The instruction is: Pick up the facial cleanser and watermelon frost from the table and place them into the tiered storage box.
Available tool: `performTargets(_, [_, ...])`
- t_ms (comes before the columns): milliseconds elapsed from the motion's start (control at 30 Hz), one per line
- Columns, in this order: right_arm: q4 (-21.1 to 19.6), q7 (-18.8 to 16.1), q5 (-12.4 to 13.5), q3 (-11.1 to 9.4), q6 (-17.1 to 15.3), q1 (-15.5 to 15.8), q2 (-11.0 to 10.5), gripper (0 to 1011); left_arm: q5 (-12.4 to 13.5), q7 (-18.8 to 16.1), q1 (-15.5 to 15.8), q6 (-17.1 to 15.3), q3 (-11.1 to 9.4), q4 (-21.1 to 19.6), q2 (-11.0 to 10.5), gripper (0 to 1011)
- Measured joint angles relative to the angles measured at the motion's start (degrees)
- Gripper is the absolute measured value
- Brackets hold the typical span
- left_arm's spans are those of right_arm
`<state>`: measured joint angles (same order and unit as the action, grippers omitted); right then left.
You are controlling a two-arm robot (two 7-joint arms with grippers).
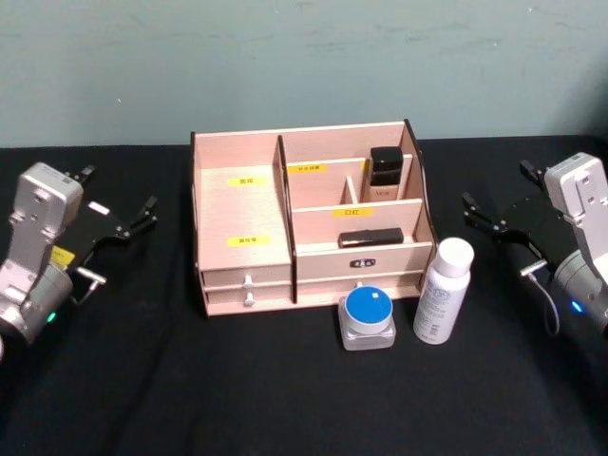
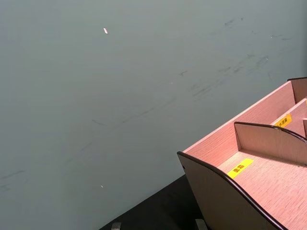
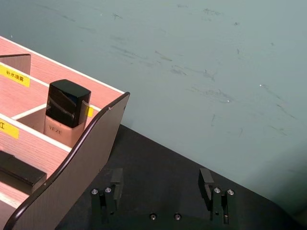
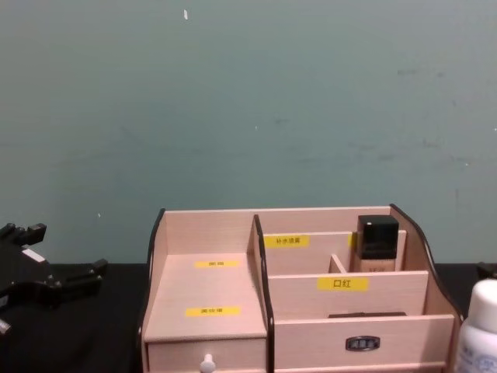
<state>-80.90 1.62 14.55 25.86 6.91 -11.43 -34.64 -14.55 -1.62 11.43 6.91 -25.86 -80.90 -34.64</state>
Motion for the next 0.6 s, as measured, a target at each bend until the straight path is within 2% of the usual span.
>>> performTargets(600, [0.0,0.0,0.0,0.0,0.0,0.0,0.0,1002,0.0,0.0,0.0,0.0,0.0,0.0,0.0,1001])
